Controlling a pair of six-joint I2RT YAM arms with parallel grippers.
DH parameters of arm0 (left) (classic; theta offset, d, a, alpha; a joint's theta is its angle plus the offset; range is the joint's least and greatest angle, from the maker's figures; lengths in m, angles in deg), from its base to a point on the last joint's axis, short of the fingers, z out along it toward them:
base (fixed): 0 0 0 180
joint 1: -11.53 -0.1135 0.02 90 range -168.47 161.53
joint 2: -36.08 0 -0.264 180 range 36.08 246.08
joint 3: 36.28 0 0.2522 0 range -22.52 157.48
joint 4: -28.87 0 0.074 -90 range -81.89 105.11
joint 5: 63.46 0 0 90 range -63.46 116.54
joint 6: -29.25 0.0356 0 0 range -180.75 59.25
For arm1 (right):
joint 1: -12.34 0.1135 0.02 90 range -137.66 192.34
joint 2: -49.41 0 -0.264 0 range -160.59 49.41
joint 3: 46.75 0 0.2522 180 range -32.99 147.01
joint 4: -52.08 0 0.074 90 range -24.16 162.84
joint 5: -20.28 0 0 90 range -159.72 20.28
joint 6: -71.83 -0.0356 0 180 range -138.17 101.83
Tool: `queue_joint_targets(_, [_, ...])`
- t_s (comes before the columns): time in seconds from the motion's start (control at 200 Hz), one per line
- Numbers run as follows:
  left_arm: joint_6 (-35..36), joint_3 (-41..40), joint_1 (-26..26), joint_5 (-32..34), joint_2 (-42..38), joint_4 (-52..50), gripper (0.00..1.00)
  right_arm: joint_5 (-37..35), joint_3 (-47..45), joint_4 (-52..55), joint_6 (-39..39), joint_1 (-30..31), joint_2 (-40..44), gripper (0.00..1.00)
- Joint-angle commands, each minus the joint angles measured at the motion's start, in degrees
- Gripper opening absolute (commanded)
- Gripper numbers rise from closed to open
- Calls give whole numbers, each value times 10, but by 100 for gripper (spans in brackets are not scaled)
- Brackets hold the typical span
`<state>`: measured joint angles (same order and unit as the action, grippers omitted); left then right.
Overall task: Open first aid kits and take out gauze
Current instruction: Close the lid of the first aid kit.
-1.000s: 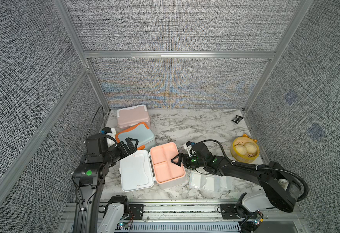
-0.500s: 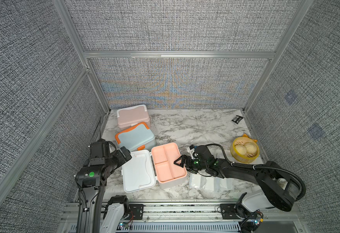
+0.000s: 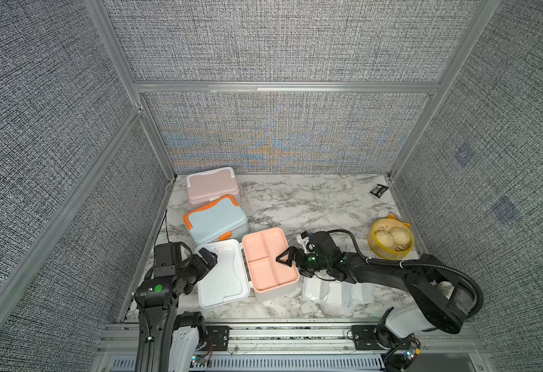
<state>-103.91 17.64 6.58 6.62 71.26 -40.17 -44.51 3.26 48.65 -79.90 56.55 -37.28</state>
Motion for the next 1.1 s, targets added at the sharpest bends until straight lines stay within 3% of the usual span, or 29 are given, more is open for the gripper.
queue_joint_targets(0.0, [-42,-8,1,-90,-5,62,99,12,4,-15,-10,1,-4,99])
queue_joint_targets(0.325, [-69,46,0,-165,5,97,99,14,17,-12,-11,11,-5,99])
queue_joint_targets(0.851, [-45,111,1,-146,25,71,99,-9,54,49,2,34,-1,99])
queue_joint_targets(1.096, [-99,91,0,-208,33,179,100,-27,80,86,14,58,37,99])
